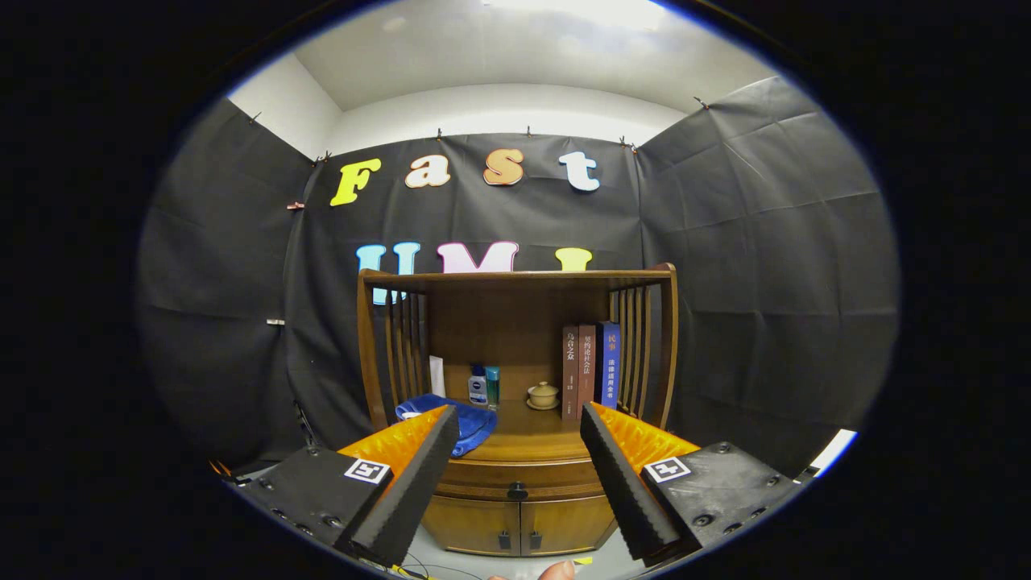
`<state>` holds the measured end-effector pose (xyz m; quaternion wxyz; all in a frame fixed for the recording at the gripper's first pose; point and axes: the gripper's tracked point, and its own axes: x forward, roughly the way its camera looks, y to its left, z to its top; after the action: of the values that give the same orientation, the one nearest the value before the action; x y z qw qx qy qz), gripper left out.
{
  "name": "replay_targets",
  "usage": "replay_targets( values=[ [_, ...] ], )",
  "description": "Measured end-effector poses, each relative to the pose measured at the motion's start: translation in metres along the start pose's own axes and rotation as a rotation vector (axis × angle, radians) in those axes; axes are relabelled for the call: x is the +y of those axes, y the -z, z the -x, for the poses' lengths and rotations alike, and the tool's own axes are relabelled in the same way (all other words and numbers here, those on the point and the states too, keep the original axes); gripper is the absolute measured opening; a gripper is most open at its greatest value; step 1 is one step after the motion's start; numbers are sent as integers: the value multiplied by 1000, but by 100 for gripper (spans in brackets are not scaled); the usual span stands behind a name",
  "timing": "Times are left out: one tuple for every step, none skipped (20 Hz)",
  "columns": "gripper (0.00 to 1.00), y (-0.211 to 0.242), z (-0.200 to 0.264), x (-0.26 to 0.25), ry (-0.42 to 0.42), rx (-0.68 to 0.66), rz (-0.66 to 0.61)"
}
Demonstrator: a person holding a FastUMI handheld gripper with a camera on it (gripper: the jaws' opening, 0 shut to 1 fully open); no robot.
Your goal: Pull open the drawer, take out the items inside it, and place them on the countertop above the cabinet.
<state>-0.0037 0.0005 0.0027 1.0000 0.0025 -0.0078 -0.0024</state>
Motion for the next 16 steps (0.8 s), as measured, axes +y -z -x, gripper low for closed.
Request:
replay_targets(
  values=[
    [99,0,0,1,-1,1,-2],
    [99,1,0,1,-1,0,-3],
    [99,0,-1,0,1,-1,-3],
    [99,0,-1,-1,4,-5,-2],
    [99,-2,-3,-1,5,-14,-1],
    [99,-2,-5,0,6,-18,-1],
    [98,-2,-10,3,0,-22,-5],
    [99,-3,-14,8,-8,-31,-9],
    [99,-1,-21,11,-15,-35,-7],
    [99,2,-28,15,-23,-41,-2],
    [99,8,-37,18,-22,-47,3],
    [99,15,-46,21,-21,-54,6],
    [99,25,-54,25,-21,-54,8],
    [99,41,-64,30,-25,-47,12],
    [99,57,-72,33,-28,-37,16],
    [99,74,-80,33,-23,-29,23]
  ],
)
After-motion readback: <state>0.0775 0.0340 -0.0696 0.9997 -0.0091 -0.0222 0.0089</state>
